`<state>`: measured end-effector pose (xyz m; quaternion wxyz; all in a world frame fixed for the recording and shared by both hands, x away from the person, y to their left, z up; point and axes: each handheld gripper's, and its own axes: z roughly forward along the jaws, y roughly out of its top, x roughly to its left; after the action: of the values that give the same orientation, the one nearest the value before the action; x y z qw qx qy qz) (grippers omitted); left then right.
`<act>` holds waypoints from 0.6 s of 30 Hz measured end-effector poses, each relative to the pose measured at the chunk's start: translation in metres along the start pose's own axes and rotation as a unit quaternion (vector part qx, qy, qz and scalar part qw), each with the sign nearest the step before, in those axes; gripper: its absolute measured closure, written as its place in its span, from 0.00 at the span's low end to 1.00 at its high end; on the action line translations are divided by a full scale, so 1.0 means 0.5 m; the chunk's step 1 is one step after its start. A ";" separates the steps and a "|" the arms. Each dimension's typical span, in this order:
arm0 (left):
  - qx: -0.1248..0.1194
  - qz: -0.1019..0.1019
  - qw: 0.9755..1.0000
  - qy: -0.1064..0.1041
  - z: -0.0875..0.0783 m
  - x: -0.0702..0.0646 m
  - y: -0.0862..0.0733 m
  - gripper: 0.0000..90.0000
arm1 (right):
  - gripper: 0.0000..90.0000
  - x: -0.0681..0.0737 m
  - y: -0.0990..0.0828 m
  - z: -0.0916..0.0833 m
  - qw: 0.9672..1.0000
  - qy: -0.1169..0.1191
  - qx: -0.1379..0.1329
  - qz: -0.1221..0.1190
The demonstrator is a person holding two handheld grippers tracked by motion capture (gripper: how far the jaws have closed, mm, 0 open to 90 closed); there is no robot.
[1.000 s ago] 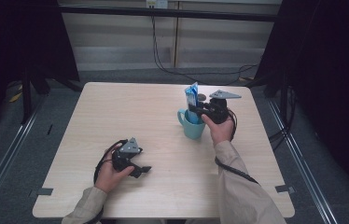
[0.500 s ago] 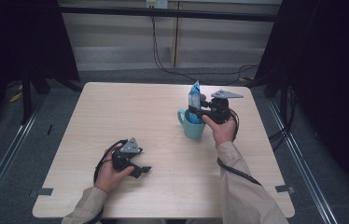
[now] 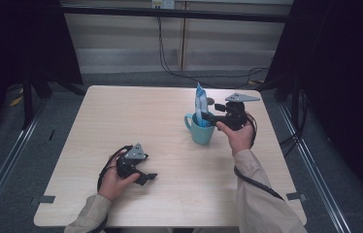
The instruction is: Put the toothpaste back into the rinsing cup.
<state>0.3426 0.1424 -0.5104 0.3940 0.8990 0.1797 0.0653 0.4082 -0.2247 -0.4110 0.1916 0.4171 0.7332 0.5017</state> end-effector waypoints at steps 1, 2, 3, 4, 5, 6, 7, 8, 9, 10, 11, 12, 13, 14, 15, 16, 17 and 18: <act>0.000 0.002 1.000 -0.001 0.000 0.000 0.000 0.18 | 0.26 0.000 -0.001 -0.003 1.000 0.001 0.000 0.002; 0.000 0.002 1.000 -0.001 0.000 0.000 0.000 0.18 | 0.25 0.000 -0.003 -0.006 1.000 0.002 0.001 0.002; 0.000 0.000 1.000 0.000 0.000 0.000 0.000 0.18 | 0.24 0.000 -0.006 -0.011 1.000 -0.001 0.002 0.004; 0.000 0.002 1.000 -0.001 0.000 0.000 0.000 0.18 | 0.24 0.000 -0.009 -0.016 1.000 0.001 0.002 0.005; 0.000 0.000 1.000 0.000 0.000 0.000 0.000 0.18 | 0.23 0.000 -0.012 -0.020 1.000 0.001 0.004 0.004; 0.000 0.001 1.000 -0.001 0.000 0.000 0.000 0.18 | 0.23 0.001 -0.014 -0.025 1.000 0.000 0.003 0.003; 0.000 0.002 1.000 -0.001 0.000 0.000 0.000 0.18 | 0.23 0.002 -0.017 -0.030 1.000 0.001 0.002 0.000; 0.000 0.002 1.000 -0.001 0.000 0.000 0.000 0.18 | 0.23 0.003 -0.019 -0.035 1.000 0.004 0.003 0.000; 0.000 0.002 1.000 -0.001 0.000 0.000 0.000 0.18 | 0.22 0.003 -0.021 -0.039 1.000 0.007 0.007 -0.001; 0.000 0.002 1.000 -0.001 0.000 0.000 0.000 0.18 | 0.22 0.005 -0.024 -0.045 1.000 0.003 0.009 -0.005; 0.000 0.002 1.000 -0.001 0.000 0.000 0.000 0.18 | 0.21 0.007 -0.028 -0.052 1.000 0.005 0.010 -0.009; 0.000 0.002 1.000 -0.001 0.000 0.000 0.000 0.18 | 0.20 0.008 -0.032 -0.057 1.000 0.010 0.010 -0.010; 0.000 0.002 1.000 -0.001 0.000 0.000 0.000 0.18 | 0.20 0.009 -0.036 -0.061 1.000 0.012 0.012 -0.010; 0.000 0.002 1.000 -0.001 0.000 0.000 0.000 0.18 | 0.20 0.010 -0.040 -0.064 1.000 0.015 0.014 -0.010; 0.000 0.002 1.000 -0.001 0.000 0.000 0.000 0.18 | 0.18 0.014 -0.047 -0.070 1.000 0.017 0.020 -0.015; 0.000 0.002 1.000 -0.001 0.000 0.000 0.000 0.18 | 0.18 0.017 -0.054 -0.075 0.999 0.018 0.022 -0.018; 0.000 0.002 1.000 -0.001 0.000 0.000 0.000 0.18 | 0.17 0.019 -0.063 -0.079 0.999 0.024 0.026 -0.019; 0.000 0.001 1.000 0.001 0.000 0.000 0.000 0.18 | 0.16 0.022 -0.075 -0.082 0.999 0.031 0.034 -0.023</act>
<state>0.3427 0.1424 -0.5104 0.3941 0.8991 0.1787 0.0666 0.3573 -0.2450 -0.4258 0.1664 0.3907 0.7647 0.4847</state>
